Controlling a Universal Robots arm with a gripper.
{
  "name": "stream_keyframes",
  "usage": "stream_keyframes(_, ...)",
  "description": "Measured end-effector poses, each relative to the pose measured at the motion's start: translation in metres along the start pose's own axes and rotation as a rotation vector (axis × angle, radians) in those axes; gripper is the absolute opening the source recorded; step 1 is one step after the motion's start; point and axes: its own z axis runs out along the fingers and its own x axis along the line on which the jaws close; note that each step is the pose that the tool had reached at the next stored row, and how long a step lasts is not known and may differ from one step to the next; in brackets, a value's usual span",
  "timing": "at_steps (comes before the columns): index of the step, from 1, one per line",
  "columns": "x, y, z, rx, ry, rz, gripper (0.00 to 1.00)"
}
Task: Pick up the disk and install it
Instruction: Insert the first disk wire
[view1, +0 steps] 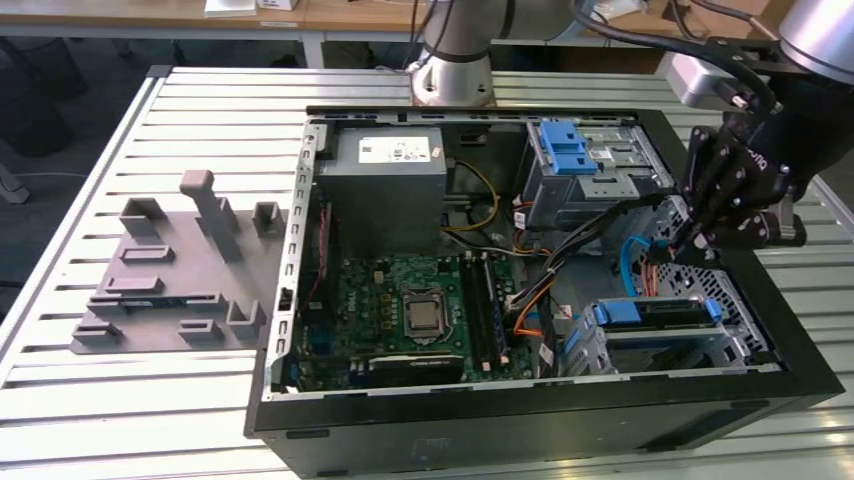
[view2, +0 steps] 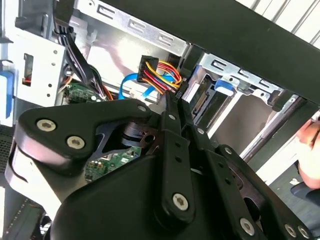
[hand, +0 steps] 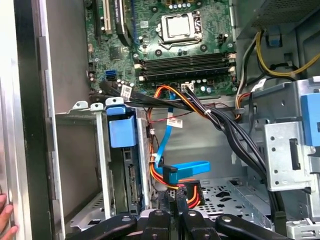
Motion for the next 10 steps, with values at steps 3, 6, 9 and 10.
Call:
stream_keyframes(3, 0.0009, 0.0000, 0.0014, 0.0051, 0.0001, -0.027, 0.16)
stream_keyframes(6, 0.0019, 0.0001, 0.0027, 0.0116, 0.0006, -0.055, 0.16)
stream_keyframes(9, 0.0043, 0.0009, 0.0041, 0.0167, 0.0003, -0.068, 0.16)
stream_keyframes(10, 0.0053, 0.0015, 0.0044, 0.0181, 0.0002, -0.071, 0.16)
